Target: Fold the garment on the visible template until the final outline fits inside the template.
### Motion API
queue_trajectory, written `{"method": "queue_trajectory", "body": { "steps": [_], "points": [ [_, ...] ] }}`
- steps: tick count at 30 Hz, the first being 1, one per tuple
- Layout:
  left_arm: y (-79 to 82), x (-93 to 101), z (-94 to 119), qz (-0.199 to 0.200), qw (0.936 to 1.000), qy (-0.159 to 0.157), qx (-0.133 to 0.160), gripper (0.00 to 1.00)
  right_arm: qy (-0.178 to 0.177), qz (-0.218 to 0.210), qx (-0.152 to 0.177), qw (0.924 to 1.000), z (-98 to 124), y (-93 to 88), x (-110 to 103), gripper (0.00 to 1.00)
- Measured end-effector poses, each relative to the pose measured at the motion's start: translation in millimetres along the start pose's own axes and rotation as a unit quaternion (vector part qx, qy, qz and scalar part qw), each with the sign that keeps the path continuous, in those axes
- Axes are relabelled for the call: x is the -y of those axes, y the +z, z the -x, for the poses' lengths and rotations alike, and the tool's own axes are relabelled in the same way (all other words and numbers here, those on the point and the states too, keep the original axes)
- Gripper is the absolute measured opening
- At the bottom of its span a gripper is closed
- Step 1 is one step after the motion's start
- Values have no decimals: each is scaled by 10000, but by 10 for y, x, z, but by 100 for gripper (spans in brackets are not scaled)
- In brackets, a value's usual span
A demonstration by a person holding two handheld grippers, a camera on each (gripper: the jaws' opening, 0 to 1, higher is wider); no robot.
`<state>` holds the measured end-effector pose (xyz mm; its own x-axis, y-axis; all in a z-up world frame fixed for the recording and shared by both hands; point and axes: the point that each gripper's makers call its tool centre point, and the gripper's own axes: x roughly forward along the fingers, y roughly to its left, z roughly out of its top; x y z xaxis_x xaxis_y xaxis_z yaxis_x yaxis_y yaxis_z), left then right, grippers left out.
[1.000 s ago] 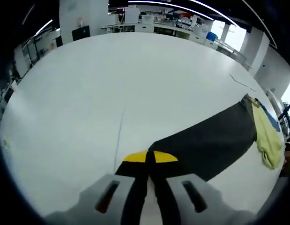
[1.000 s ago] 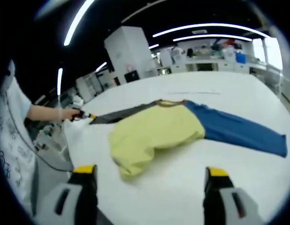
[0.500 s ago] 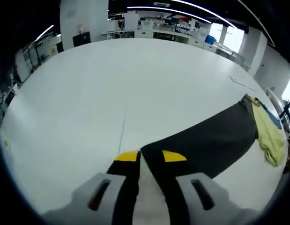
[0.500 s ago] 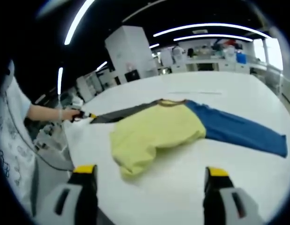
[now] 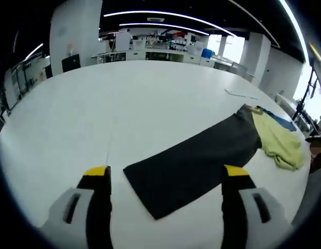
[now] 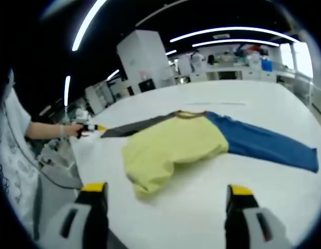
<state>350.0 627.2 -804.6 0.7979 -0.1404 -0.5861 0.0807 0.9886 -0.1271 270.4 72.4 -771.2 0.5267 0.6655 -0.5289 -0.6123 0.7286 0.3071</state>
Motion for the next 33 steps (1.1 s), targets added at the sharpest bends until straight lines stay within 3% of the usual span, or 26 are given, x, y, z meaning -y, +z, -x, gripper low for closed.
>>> {"method": "queue_trajectory", "body": {
  "steps": [3, 10, 15, 25, 28, 33],
  "points": [
    [51, 232, 43, -179, 9994, -299, 79, 86, 7, 51, 0, 10000, -11, -9, -28, 94],
    [-31, 652, 222, -416, 9970, -639, 138, 83, 39, 168, -17, 9999, -39, -70, -95, 93],
    [101, 968, 390, -414, 9945, -853, 449, 82, 7, 448, -74, 9990, -45, -88, -86, 93],
    [277, 1677, 730, -594, 9881, -1176, 795, 76, 123, 1140, -235, 9931, -66, -58, -195, 90],
    [255, 1946, 855, -539, 9864, -1274, 883, 76, 193, 1328, -382, 9902, -86, -106, -225, 90],
    [138, 2183, 909, -715, 9851, -1303, 866, 74, 344, 1557, -566, 9856, -122, -148, -263, 89]
  ]
}}
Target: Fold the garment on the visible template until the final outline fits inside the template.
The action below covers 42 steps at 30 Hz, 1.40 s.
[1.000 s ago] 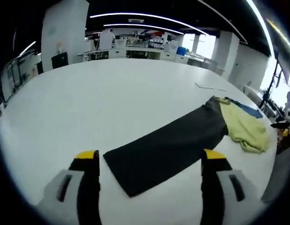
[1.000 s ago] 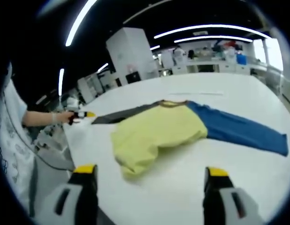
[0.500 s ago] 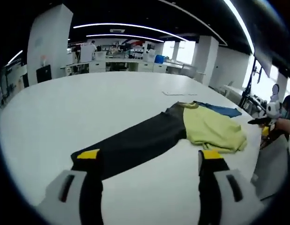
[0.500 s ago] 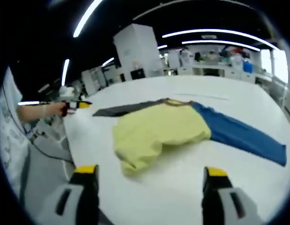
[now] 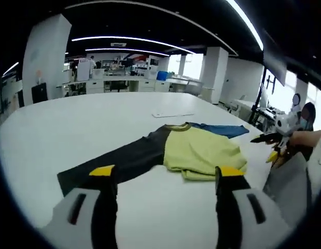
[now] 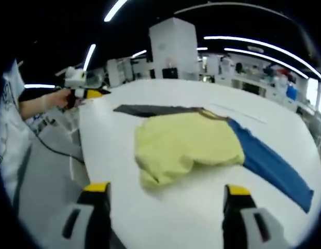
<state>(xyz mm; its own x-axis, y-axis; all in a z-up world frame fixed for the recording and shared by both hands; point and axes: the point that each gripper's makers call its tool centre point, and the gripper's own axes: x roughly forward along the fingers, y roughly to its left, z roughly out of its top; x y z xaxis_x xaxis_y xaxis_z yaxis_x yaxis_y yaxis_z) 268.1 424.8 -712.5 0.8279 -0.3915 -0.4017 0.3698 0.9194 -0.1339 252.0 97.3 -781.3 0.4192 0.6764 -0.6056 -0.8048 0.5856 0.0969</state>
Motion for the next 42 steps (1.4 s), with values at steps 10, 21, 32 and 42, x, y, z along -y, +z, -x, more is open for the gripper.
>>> {"method": "queue_trajectory", "body": {
  "steps": [10, 21, 32, 42],
  "points": [
    [33, 399, -80, -223, 9993, -285, 15, 71, -11, 849, -323, 9959, -142, 41, 29, 78],
    [3, 766, -121, -112, 9986, -521, 54, 67, 163, 1681, -917, 9814, -419, -59, -44, 29],
    [-96, 732, -20, -14, 9987, -517, 12, 64, 1, 2005, -1161, 9728, -602, -177, -3, 7],
    [-150, 733, -34, 137, 9984, -555, -6, 62, -21, 1679, -968, 9810, -586, 104, 60, 0]
  ]
}}
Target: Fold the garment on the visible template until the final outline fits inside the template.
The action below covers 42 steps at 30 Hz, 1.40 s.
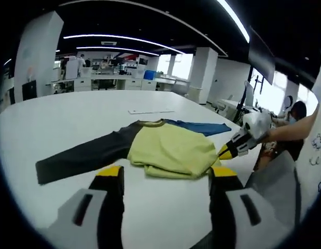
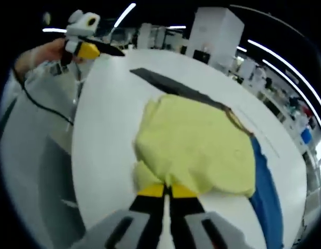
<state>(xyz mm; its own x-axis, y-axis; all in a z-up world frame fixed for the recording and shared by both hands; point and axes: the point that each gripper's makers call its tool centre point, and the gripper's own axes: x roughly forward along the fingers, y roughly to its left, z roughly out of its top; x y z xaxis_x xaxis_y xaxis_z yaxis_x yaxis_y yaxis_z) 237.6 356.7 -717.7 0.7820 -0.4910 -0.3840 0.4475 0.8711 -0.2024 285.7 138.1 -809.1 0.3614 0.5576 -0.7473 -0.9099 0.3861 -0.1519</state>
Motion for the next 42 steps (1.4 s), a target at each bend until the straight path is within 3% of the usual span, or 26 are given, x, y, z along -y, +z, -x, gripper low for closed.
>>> {"method": "queue_trajectory", "body": {
  "steps": [11, 21, 26, 36, 40, 42],
  "points": [
    [-99, 80, -63, 8, 9998, -114, -144, 59, -61, -284, 373, 9989, 53, 555, 422, 0],
    [-132, 95, -75, 29, 9997, -140, -199, 57, -126, -441, 244, 9986, -189, 814, 794, 0],
    [-151, 89, -68, 78, 9997, -108, -222, 56, -181, -732, 155, 9970, -329, 831, 999, 0],
    [-215, 60, -76, 153, 9994, -86, -300, 55, -531, -1472, -59, 9877, -583, 658, 1463, 0],
    [-232, 54, -102, 188, 9992, -85, -335, 55, -605, -1674, -196, 9838, -685, 550, 1569, 0],
    [-237, 73, -117, 210, 9991, -91, -351, 54, -645, -1704, -270, 9829, -681, 508, 1523, 0]
  ]
}}
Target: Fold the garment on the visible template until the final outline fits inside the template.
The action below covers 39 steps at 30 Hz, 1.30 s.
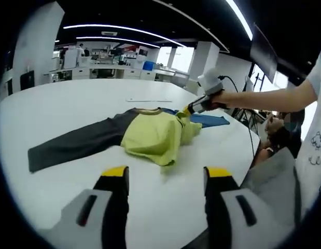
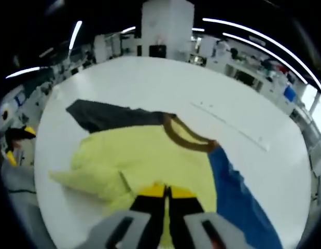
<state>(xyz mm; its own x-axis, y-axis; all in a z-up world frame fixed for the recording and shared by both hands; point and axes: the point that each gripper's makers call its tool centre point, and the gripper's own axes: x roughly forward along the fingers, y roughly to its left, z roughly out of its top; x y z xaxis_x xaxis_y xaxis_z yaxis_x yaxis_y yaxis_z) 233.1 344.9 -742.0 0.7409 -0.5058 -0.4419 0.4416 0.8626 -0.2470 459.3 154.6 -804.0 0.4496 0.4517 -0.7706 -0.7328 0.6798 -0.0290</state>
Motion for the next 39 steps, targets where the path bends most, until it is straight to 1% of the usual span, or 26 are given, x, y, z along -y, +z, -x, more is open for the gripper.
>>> {"method": "queue_trajectory", "body": {
  "steps": [2, 6, 8, 11, 13, 19, 22, 25, 29, 31, 35, 38, 39],
  "points": [
    [-23, -1, -27, 25, 10000, 4, -22, 54, -14, -39, -35, 10000, -56, -7, 24, 0],
    [-81, 12, -76, 69, 9999, -17, -75, 53, -25, -19, -75, 10000, -57, -43, -9, 0],
    [-119, 19, -95, 87, 9999, -35, -117, 53, -23, -1, -99, 9999, -95, -65, 15, 0],
    [-161, 53, -118, 81, 9998, -58, -177, 52, -24, 9, -127, 9999, -91, -75, 18, 0],
    [-167, 92, -134, 81, 9997, -80, -195, 52, -11, 5, -109, 9999, -92, -74, 14, 0],
    [-205, 121, -156, 107, 9995, -140, -245, 52, 21, -74, -24, 10000, -57, -79, 25, 0],
    [-214, 110, -160, 113, 9995, -146, -248, 52, -10, -68, 29, 10000, -5, -81, 35, 7],
    [-222, 113, -165, 119, 9995, -158, -260, 52, -35, -74, 74, 9999, 23, -87, 75, 11],
    [-225, 135, -172, 116, 9994, -187, -272, 52, -91, -84, 124, 9998, 69, -115, 112, 19],
    [-234, 135, -179, 115, 9993, -201, -281, 52, -88, -93, 193, 9997, 124, -114, 88, 25],
    [-253, 147, -190, 115, 9992, -227, -304, 52, -38, -177, 357, 9992, 172, -87, 72, 39],
    [-271, 156, -213, 96, 9991, -249, -330, 52, 110, -287, 496, 9983, 257, -82, -36, 46],
    [-276, 158, -219, 91, 9991, -252, -339, 52, 121, -301, 524, 9981, 259, -91, -29, 48]
  ]
}}
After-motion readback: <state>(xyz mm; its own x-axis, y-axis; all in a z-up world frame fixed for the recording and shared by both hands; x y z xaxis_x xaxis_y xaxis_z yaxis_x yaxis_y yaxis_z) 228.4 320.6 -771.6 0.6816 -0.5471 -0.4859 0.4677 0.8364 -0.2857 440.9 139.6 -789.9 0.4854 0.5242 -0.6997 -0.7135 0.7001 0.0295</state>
